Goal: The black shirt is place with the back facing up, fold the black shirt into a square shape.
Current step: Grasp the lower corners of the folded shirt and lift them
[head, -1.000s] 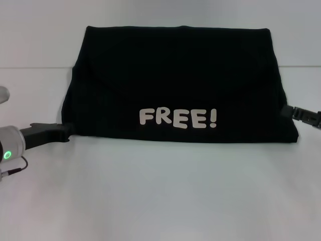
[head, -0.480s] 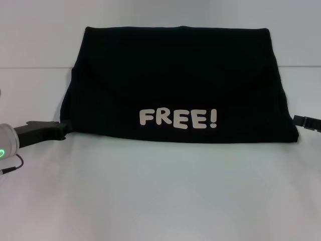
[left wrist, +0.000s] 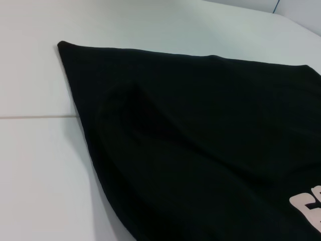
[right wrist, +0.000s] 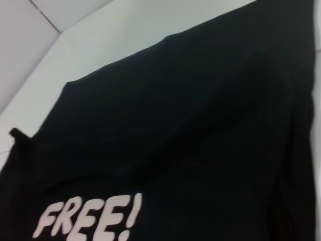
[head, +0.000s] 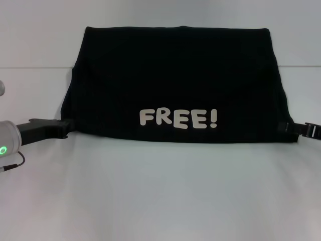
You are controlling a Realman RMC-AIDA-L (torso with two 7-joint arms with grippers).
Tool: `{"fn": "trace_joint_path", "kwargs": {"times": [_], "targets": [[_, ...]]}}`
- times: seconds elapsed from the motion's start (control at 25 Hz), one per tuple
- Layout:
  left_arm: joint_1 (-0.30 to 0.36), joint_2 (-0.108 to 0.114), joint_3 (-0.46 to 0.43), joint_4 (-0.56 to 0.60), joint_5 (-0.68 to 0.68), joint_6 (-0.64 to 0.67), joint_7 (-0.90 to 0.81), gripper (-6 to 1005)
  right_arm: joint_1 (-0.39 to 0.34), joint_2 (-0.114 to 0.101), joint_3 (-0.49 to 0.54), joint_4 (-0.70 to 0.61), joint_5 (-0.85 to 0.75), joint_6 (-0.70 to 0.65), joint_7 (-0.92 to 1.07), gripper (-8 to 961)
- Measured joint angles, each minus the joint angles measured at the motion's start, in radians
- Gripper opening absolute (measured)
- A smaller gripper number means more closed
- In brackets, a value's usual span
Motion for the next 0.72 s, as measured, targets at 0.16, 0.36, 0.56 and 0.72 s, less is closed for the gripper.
{"fn": "trace_joint_path", "kwargs": {"times": [0.16, 0.36, 0.56, 0.72], "targets": [[-0.001, 0.001, 0.0, -0.001, 0.001, 0.0, 0.0, 2, 0.004, 0.006, -0.007, 0.002, 0.0, 0.033, 0.0, 624], [-0.001, 0.001, 0.0, -0.002, 0.001, 0.0, 0.0, 2, 0.006, 0.01, -0.013, 0.002, 0.002, 0.056, 0.001, 623], [0.0, 0.001, 0.0, -0.003, 0.001, 0.0, -0.002, 3, 0.011, 0.015, -0.024, 0.006, 0.001, 0.072, 0.001, 624], [0.0, 0.001, 0.0, -0.003, 0.001, 0.0, -0.003, 3, 0.012, 0.02, -0.033, 0.017, 0.001, 0.093, 0.001, 623]]}}
